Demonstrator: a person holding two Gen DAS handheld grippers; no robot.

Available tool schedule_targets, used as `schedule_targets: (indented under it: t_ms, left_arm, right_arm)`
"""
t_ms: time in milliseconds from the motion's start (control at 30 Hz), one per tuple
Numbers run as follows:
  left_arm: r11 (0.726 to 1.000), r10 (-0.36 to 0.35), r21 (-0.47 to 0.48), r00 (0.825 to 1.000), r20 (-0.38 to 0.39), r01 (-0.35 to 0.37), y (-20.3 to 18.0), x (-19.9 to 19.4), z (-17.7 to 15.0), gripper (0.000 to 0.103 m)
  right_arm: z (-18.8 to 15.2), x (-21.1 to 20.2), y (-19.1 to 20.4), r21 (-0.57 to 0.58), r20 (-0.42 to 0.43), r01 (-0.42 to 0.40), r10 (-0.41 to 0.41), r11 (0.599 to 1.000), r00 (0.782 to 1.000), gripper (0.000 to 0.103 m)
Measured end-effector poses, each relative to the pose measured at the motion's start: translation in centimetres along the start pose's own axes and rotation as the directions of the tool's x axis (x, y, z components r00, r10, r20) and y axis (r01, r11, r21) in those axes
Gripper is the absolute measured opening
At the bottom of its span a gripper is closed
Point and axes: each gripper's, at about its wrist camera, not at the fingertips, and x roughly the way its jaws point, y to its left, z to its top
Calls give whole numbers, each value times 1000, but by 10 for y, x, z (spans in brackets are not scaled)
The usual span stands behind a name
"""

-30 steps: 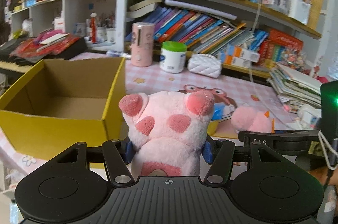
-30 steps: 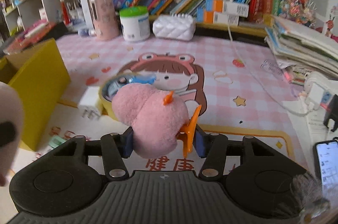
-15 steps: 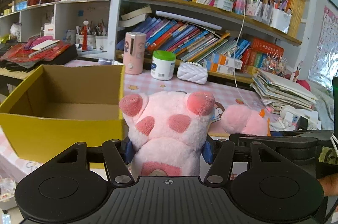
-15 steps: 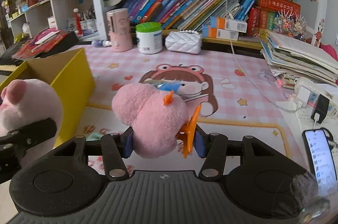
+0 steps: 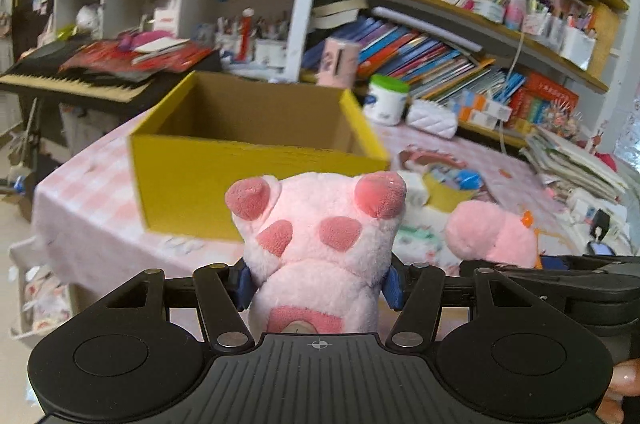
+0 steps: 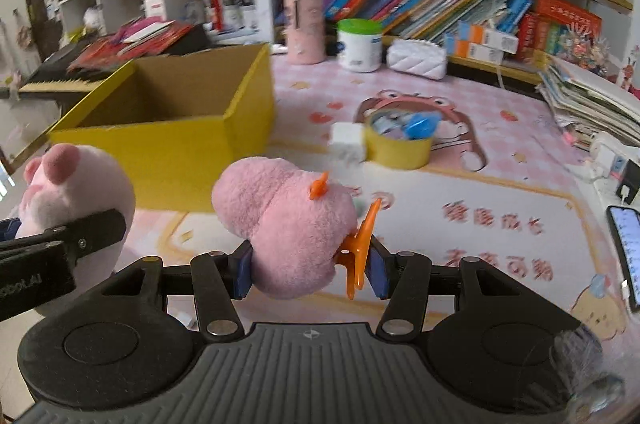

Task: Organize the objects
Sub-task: 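Lift both plush toys and carry them over the open yellow box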

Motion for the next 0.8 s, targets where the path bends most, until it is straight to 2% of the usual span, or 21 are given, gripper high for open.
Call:
schedule_targets:
  t_ms: [333,800]
  left_arm:
    - [1000,25,6,999,-27,-25,46,-28,-18,58]
    - [999,37,-12,999,-11,-37,73,-50,-26,58]
  right_arm:
    - [-26,-16,42,45,-22,-8,9,999,1000,51]
    - [-34,-28,69,31,-34,-19,20,999,999,51]
